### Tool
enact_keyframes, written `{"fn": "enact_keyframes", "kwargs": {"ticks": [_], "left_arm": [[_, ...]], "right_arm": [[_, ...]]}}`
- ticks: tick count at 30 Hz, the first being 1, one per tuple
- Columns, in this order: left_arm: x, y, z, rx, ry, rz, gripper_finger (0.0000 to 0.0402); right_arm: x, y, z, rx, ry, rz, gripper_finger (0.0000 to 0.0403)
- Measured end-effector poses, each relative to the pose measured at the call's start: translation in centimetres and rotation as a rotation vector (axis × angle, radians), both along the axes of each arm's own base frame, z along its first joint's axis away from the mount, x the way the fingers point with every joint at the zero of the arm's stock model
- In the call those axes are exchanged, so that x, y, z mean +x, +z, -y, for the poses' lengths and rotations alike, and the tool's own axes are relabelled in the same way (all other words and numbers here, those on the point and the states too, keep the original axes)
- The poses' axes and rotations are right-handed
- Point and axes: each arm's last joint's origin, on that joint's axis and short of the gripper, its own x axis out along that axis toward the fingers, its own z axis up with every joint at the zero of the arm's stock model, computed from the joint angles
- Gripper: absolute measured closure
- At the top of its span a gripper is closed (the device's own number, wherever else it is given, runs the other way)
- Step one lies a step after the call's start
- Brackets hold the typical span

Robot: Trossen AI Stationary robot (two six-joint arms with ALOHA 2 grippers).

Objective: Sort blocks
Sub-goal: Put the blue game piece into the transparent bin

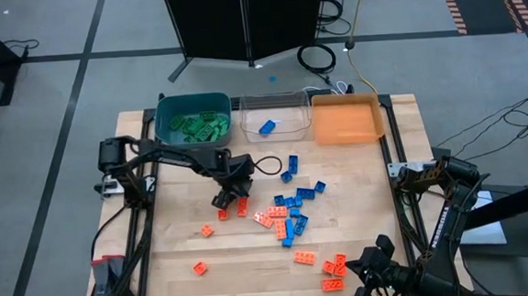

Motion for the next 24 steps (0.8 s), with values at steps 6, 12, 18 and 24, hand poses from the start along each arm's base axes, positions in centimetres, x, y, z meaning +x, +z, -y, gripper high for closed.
{"fn": "enact_keyframes", "kwargs": {"ticks": [6, 12, 18, 24], "left_arm": [[0.1, 0.4, -0.2, -0.003, 0.027, 0.004, 0.0288], [0.6, 3.6, -0.5, 0.061, 0.114, 0.068, 0.0311], [1.4, 10.6, -1.1, 0.154, 0.235, 0.223, 0.0311], [2.8, 18.1, -5.2, 0.277, 0.476, 0.599, 0.0311]], "right_arm": [[0.0, 0.0, 0.0, 0.0, 0.0, 0.0, 0.0403], [0.0, 0.0, 0.0, 0.004, -0.003, -0.002, 0.0402], [-0.1, -0.1, 0.0, 0.019, -0.016, -0.021, 0.0403], [0.1, -0.1, 0.5, -0.012, -0.027, -0.034, 0.0403]]}}
